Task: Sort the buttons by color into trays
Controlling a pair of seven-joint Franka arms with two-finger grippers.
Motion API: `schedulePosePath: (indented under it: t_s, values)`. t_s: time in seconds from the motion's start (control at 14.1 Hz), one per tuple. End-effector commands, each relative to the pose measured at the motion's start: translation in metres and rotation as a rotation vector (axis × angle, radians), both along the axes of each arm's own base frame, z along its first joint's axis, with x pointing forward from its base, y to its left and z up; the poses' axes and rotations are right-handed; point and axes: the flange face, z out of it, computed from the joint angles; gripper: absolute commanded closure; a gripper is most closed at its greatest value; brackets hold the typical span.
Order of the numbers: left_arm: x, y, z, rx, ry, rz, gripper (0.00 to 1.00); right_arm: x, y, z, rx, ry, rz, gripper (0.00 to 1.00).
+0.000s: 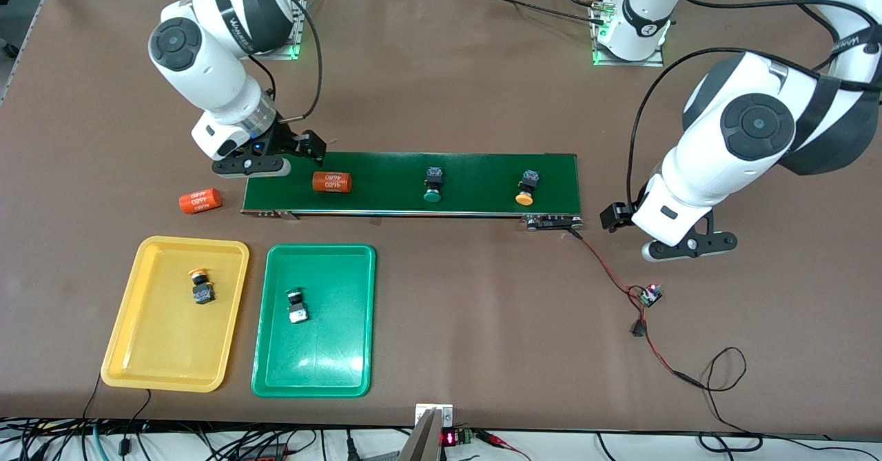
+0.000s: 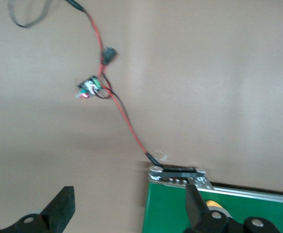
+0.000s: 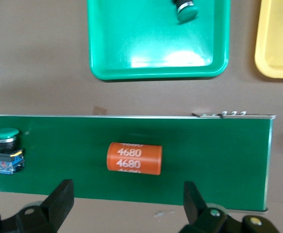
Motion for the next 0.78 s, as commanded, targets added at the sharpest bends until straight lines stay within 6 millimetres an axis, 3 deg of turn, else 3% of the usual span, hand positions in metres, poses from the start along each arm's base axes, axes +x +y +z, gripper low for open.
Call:
schedulePosePath:
  t_s: [0.0,0.28,0.57,0.71]
  values:
    - [-0.015,0.006,0.040,0.010,-0.016,0.042,0.00,-0.004,0.009,-0.011,0.013,0.003,-0.026,0.00]
    - [-0.016,0.089,0.086,-0.086,-0.032,0.034,0.00,-0.004,0.010,-0.024,0.003,0.028,-0.029,0.00]
    - [-0.025,0.163,0.097,-0.170,0.018,-0.043,0.00,-0.003,0.012,-0.034,-0.003,0.043,-0.035,0.00]
    - [-0.038,0.173,0.097,-0.179,0.048,-0.114,0.00,-0.003,0.012,-0.035,-0.003,0.045,-0.038,0.00]
